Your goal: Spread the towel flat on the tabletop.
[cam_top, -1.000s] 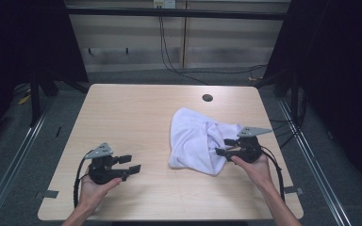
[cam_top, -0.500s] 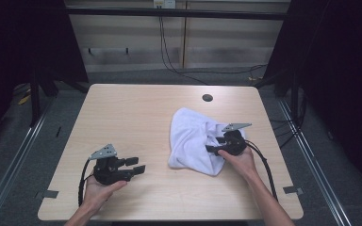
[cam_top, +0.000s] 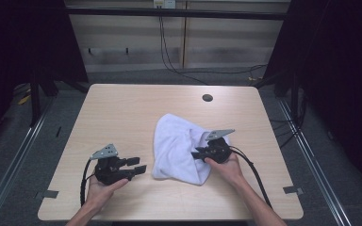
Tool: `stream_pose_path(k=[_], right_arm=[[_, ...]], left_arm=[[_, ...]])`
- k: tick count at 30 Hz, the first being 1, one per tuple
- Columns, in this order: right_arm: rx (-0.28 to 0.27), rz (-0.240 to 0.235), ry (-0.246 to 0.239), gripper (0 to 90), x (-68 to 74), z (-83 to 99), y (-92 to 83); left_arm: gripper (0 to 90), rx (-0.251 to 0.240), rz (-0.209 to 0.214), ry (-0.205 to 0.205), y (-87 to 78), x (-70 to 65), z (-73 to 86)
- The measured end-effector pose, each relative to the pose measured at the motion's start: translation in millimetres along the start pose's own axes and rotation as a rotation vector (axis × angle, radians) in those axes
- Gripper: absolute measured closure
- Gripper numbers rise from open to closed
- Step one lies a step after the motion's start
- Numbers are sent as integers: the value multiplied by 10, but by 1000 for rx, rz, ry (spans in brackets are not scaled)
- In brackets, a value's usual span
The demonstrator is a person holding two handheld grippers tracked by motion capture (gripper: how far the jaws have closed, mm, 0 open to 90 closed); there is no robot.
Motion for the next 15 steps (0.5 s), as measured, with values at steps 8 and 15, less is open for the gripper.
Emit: stream_pose_path(k=[8, 15], right_arm=[[38, -170, -38, 718, 576, 83, 27], [38, -214, -38, 590, 875, 146, -204]], left_arm=[[716, 20, 53, 70, 1, -110, 3], [726, 57, 63, 69, 140, -157, -2]])
Point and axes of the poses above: each handheld gripper's, and its own axes: y roughly forward along the jaws, z roughly out of its underside, x roughly to its left, the point moved 9 cm from there along y, roughly forward along the jaws, and after that the axes turned 12 degrees about -x, right-handed, at the moved point
